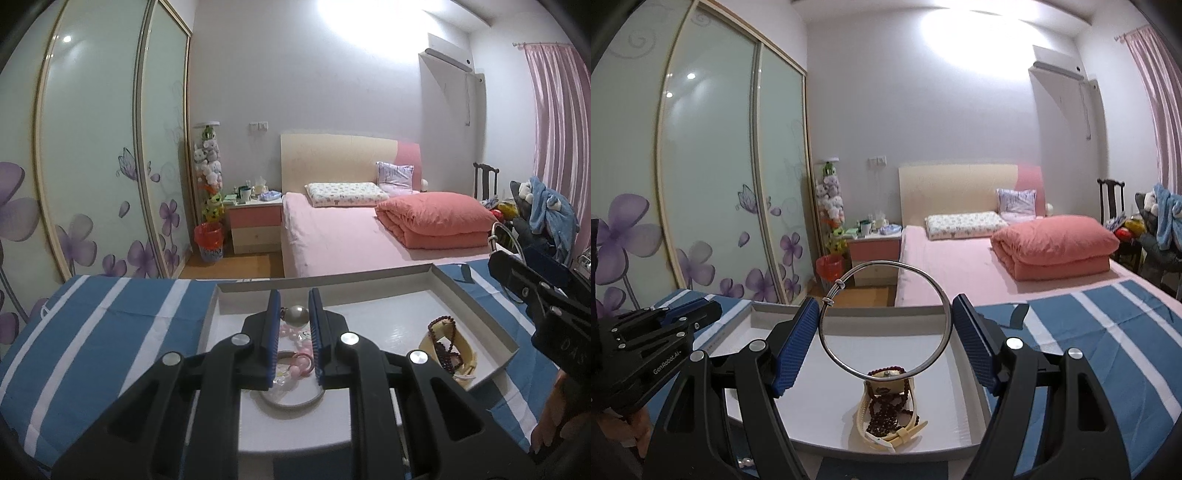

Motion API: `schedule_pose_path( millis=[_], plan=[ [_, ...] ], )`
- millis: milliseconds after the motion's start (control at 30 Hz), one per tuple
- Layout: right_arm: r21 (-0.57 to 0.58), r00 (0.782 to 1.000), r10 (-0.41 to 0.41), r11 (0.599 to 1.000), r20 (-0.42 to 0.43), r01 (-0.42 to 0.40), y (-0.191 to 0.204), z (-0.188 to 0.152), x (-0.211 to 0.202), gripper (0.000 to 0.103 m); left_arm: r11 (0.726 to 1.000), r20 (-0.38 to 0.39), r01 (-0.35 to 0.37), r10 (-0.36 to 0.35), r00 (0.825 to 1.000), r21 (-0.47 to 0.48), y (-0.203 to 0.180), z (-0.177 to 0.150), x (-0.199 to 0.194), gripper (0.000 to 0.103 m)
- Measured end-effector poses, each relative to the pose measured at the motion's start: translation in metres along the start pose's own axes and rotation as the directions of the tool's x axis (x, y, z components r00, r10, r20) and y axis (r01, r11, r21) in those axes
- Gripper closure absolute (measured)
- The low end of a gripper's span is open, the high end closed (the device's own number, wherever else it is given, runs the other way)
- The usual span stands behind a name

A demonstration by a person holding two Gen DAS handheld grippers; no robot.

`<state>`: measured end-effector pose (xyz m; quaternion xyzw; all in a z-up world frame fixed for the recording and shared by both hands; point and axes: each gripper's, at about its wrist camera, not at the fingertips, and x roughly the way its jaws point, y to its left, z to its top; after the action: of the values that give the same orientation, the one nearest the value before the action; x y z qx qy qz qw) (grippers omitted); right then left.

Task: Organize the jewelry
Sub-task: 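Carry the pearl earring with the left tool while the right carries the silver bangle over the tray, then open the left gripper over the pink bracelet while the right drops the bangle onto the watch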

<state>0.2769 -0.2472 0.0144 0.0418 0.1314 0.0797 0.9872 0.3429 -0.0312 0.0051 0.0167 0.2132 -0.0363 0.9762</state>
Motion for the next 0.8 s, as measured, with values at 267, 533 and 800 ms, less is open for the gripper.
schedule_pose_path(
  millis=[267,533,800],
  plan=[
    [0.019,0.993,0.008,1.0,-0.119,-0.006,0.002,-0.01,0.026,0.029,1.0,-0.05,0.009,-0.009,0.999,-0.007,0.001,-0.004,0.023,0.087],
    [0.033,0.982,0.02,0.999,-0.19,-0.014,0.004,-0.014,0.039,0.029,0.999,-0.096,0.025,-0.027,0.995,-0.02,0.001,-0.011,0.04,0.087],
    [0.049,0.978,0.041,0.998,-0.205,-0.031,0.003,-0.012,0.043,0.024,0.999,-0.111,0.029,-0.031,0.993,-0.017,-0.002,-0.014,0.043,0.085]
  ],
)
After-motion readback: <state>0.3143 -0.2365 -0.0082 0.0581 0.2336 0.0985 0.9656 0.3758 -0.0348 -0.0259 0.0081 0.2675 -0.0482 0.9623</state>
